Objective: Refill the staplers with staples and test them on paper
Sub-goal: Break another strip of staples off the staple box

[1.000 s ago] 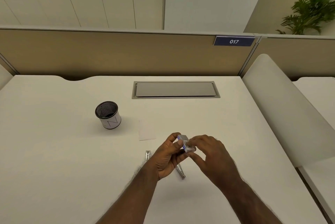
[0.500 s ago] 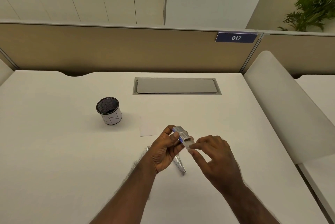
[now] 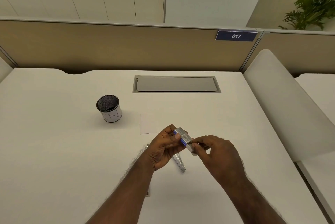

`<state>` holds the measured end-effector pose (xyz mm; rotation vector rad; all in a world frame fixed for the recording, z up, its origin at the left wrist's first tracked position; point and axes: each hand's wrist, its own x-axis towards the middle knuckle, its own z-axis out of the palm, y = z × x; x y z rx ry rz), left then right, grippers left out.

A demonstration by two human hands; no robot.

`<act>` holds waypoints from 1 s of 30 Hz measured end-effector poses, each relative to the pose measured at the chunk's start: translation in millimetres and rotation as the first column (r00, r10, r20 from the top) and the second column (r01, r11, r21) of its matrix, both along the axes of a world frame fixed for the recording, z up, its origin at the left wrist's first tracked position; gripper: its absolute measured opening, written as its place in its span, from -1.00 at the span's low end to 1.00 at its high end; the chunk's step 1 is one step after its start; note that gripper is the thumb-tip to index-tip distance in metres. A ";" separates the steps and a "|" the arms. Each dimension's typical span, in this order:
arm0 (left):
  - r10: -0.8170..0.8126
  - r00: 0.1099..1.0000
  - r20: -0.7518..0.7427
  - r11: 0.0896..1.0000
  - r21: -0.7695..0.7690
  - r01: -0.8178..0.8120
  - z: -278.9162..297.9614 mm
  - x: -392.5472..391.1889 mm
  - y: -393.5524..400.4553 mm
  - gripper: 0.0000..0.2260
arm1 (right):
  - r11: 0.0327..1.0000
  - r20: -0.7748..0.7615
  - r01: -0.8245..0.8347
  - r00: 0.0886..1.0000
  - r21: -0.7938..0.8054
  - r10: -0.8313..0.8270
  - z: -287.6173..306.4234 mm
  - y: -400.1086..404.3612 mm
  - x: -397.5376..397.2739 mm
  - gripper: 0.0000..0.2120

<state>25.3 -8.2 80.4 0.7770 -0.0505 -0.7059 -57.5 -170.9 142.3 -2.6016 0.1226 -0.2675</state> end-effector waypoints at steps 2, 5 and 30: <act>-0.009 1.000 0.026 1.000 0.022 0.009 0.0 0.0 0.6 -0.86 | 0.997 0.007 -0.014 1.000 -0.079 0.015 2.4 0.2 -0.4 -0.92; -0.014 0.999 0.038 0.999 0.030 0.013 0.1 -0.1 1.3 -0.89 | 0.988 -0.017 -0.040 0.999 -0.152 0.038 7.2 1.4 1.3 -0.92; -0.067 0.996 0.055 0.998 0.018 0.066 -0.9 7.1 -3.0 -0.93 | 0.994 -0.471 0.089 0.881 0.062 -0.050 18.3 -5.3 28.7 -0.93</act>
